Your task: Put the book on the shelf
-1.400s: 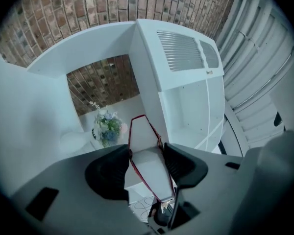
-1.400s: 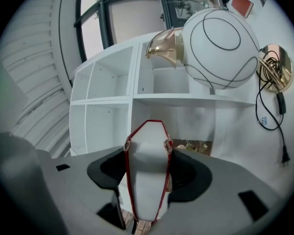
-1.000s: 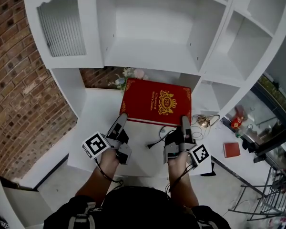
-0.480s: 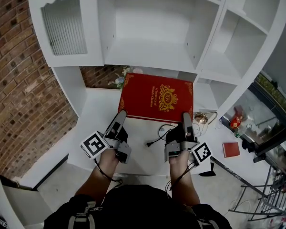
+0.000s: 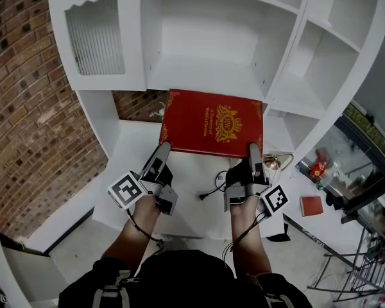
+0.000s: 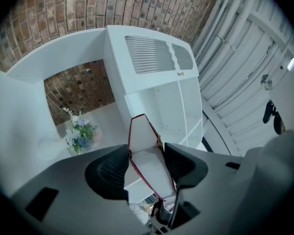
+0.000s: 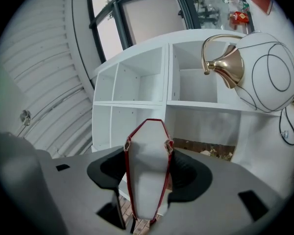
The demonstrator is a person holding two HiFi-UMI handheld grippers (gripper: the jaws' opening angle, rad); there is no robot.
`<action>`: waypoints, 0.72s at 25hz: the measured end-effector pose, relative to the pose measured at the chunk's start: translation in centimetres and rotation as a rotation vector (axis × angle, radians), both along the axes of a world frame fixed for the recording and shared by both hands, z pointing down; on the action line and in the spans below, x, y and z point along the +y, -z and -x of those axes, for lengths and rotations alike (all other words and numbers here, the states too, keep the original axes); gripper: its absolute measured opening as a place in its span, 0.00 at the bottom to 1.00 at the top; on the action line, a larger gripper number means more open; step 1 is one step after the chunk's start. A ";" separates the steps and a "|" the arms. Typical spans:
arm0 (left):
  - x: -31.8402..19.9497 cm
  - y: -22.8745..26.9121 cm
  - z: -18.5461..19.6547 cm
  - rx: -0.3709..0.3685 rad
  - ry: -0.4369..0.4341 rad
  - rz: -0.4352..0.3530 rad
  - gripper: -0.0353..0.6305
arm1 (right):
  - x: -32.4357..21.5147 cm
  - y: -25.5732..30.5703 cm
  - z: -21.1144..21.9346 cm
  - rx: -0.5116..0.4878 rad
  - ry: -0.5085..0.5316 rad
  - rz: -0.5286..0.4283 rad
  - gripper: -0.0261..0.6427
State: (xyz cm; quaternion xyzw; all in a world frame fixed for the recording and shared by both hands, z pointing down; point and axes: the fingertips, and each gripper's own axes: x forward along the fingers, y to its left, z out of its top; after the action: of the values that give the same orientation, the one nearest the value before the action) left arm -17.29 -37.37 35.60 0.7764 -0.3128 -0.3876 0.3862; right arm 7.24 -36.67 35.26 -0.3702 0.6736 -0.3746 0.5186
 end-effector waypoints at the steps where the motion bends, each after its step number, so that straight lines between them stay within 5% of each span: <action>1: -0.1 0.4 0.1 0.007 0.002 -0.003 0.41 | -0.2 0.3 0.1 -0.002 0.002 -0.006 0.44; 7: -1.2 2.4 0.4 0.025 0.025 -0.032 0.41 | -1.6 1.5 0.7 -0.022 0.010 -0.021 0.44; 11: -2.8 3.2 1.2 -0.083 0.079 -0.089 0.41 | -3.0 2.2 0.8 -0.030 0.018 -0.028 0.44; 18: -5.5 3.6 1.3 -0.072 0.109 -0.093 0.42 | -6.1 2.7 1.2 0.015 0.002 0.005 0.45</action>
State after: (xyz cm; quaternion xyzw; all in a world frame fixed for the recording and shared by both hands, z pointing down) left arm -18.59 -42.84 32.02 0.7888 -0.3499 -0.3938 0.3168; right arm 5.99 -42.73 32.51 -0.3736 0.6767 -0.3739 0.5125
